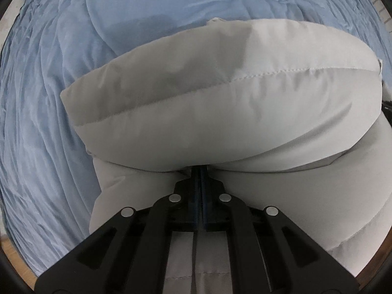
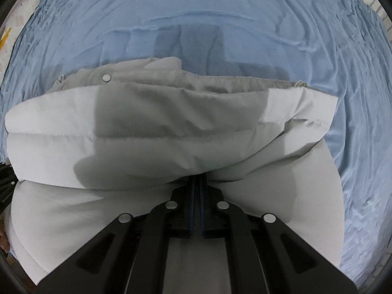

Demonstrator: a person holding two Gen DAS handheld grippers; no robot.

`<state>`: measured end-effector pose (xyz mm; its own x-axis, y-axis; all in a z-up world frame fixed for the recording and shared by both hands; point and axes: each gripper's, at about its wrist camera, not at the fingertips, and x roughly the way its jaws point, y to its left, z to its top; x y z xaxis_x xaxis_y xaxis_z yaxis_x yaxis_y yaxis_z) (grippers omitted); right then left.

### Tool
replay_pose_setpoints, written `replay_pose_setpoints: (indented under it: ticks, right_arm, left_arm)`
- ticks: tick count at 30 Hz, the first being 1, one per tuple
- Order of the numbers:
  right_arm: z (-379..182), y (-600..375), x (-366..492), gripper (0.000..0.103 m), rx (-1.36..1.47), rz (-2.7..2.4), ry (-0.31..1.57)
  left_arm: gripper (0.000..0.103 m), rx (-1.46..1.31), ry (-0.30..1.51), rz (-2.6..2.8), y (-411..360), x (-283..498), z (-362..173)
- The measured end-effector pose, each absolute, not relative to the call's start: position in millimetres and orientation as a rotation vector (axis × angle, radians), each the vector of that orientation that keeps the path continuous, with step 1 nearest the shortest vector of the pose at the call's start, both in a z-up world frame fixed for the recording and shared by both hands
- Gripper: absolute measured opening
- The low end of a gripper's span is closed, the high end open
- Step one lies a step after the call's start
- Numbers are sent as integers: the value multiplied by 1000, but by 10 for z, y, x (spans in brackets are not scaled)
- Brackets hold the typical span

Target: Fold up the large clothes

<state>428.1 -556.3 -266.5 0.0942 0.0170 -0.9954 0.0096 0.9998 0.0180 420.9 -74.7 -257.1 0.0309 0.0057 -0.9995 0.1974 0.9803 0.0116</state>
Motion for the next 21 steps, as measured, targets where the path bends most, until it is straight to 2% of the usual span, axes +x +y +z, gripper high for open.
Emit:
replay_pose_setpoints:
  ticks: [13, 18, 19, 20, 21]
  right_arm:
    - [-2808, -5535, 4412, 2, 96, -6, 1490]
    - [-2643, -5395, 4142, 3, -11, -10, 1393]
    - [-2531, -5422, 4020, 4, 6, 4, 1362]
    - [-2412, -5463, 3912, 11, 26, 13, 1334]
    - [-2225, -5529, 3739, 26, 53, 27, 1288]
  left_arm:
    - [3, 142, 1549, -133, -789, 4308, -2621]
    - [2, 194, 1479, -106, -872, 4129, -2390]
    - [11, 203, 1450, -103, -920, 4075, -2296]
    - [19, 199, 1384, -120, -918, 3937, -2081]
    - [43, 187, 1344, -132, -907, 3851, -1945]
